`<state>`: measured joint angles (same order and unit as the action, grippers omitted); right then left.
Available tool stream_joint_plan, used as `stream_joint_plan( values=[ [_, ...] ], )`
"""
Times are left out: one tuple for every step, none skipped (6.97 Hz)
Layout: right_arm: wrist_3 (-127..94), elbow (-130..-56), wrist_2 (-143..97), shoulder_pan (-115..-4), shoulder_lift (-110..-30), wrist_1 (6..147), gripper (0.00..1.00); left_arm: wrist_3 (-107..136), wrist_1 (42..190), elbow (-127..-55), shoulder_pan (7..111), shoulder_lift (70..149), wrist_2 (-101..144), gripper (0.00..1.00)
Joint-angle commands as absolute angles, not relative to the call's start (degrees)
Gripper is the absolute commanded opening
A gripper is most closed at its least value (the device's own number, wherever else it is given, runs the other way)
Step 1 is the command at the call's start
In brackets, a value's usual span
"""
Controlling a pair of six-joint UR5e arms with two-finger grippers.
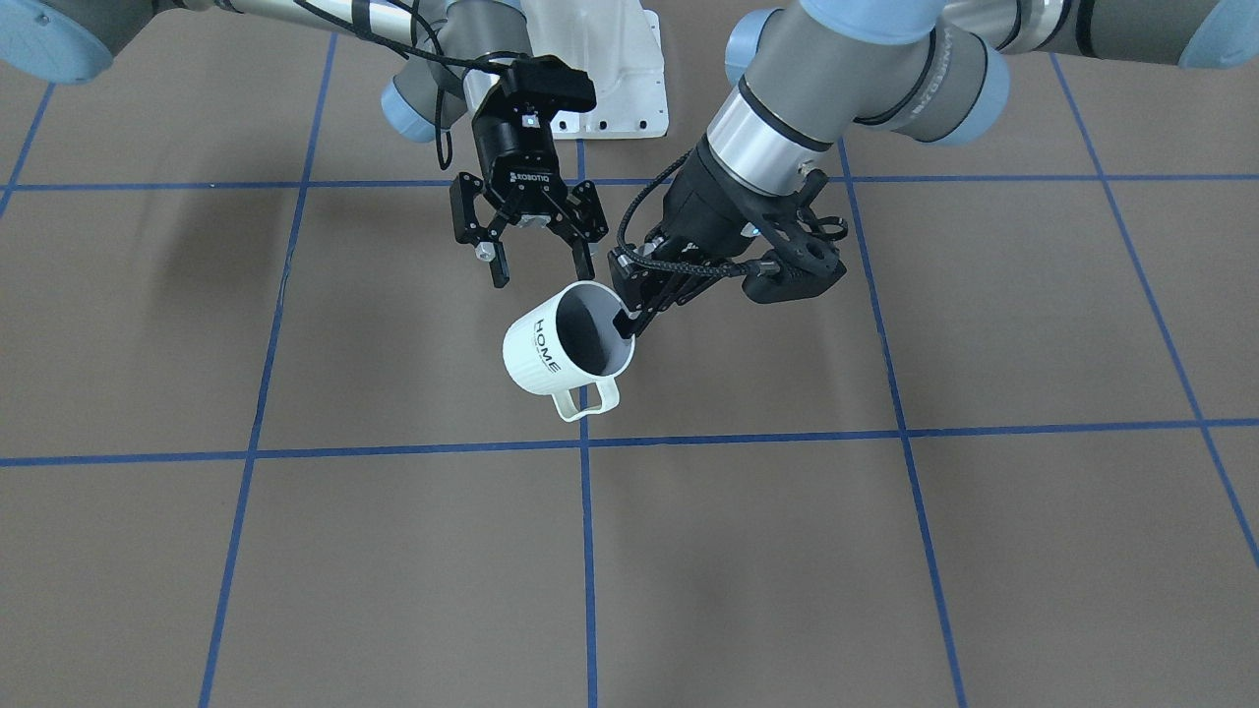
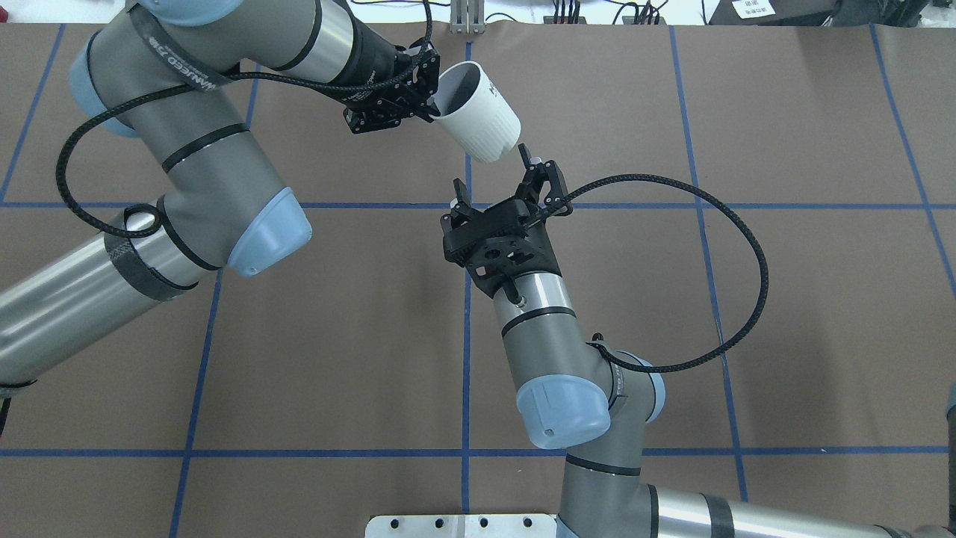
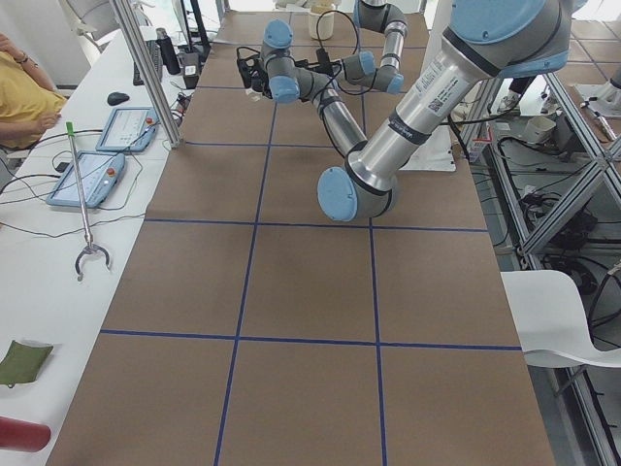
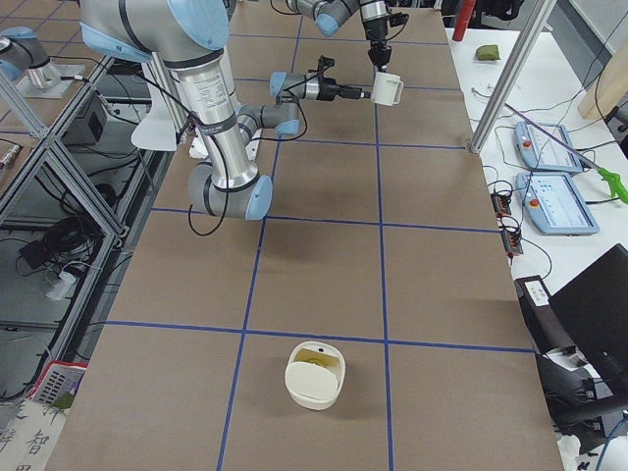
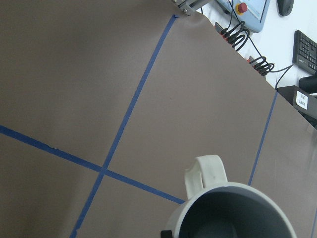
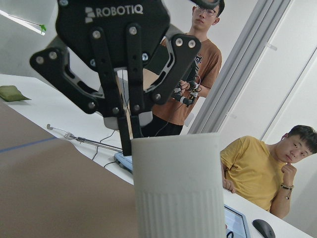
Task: Left arm hands cup to right arm to dump lemon
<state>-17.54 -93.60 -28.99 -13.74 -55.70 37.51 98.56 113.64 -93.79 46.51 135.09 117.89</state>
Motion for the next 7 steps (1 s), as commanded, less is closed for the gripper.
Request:
stream_joint_plan(
  values=[
    [-17.93,-96.68,-25.94,-11.08,-56.51,37.36,1.00,98.26,113.47,-93.25,47.19,135.00,117.51,0.00],
    [-18.28,-96.59,-25.84,-11.07,-56.95,37.35,1.00,97.13,113.29,-92.90,47.20,135.00,116.20,0.00],
    [-18.37,-96.94,-25.58,-11.34,-57.04,37.44,1.00,95.03,113.03,-92.03,48.07,134.91,116.10,0.00],
    [-18.37,-97.12,-25.58,-12.12,-57.04,37.53,1.00,91.96,112.94,-90.46,49.03,134.74,116.10,0.00],
    [-18.28,-97.12,-25.92,-13.78,-56.95,37.70,1.00,88.02,112.85,-89.22,50.00,134.48,116.10,0.00],
    [-18.37,-97.12,-26.54,-15.19,-56.87,39.01,1.00,83.89,112.68,-88.95,50.88,133.08,116.36,0.00],
    [-18.28,-97.21,-27.67,-17.55,-56.60,44.59,1.00,79.85,112.59,-88.95,51.93,131.76,116.72,0.00]
  ],
)
